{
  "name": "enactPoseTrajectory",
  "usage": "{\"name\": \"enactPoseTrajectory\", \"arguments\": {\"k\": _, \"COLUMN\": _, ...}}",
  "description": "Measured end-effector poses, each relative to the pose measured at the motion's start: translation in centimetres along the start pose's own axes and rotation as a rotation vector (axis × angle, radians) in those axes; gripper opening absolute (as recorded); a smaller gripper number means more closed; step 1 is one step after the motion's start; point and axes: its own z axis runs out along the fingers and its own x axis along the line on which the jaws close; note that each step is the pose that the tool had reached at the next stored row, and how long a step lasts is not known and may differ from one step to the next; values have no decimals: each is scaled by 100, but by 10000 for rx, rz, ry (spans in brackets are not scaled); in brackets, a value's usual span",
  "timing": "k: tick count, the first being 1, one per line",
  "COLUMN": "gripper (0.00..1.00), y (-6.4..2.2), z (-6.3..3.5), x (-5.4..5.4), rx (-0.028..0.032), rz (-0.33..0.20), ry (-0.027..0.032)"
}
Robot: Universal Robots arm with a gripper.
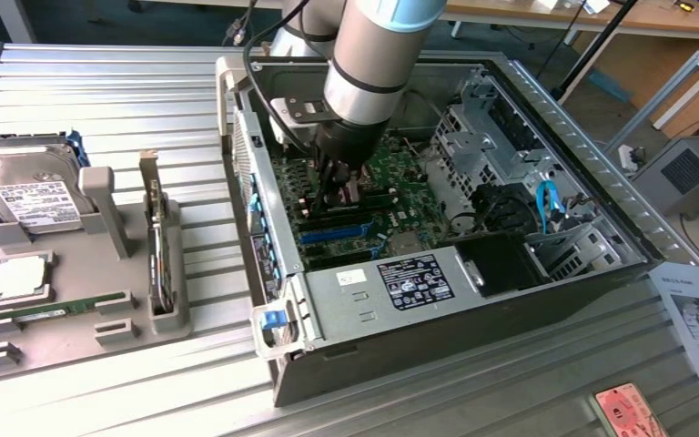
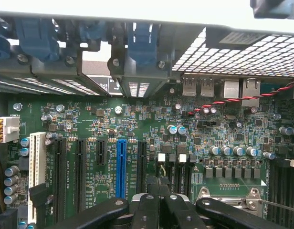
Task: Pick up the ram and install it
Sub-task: 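Press down the ram until it locks into place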
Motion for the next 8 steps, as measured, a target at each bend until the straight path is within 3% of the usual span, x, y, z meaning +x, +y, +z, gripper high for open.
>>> {"name": "enactPoseTrajectory", "arguments": {"k": 8, "gripper": 11, "y": 0, "z": 11, "x": 1, "rx": 1, "rz": -1, "ry": 1}}
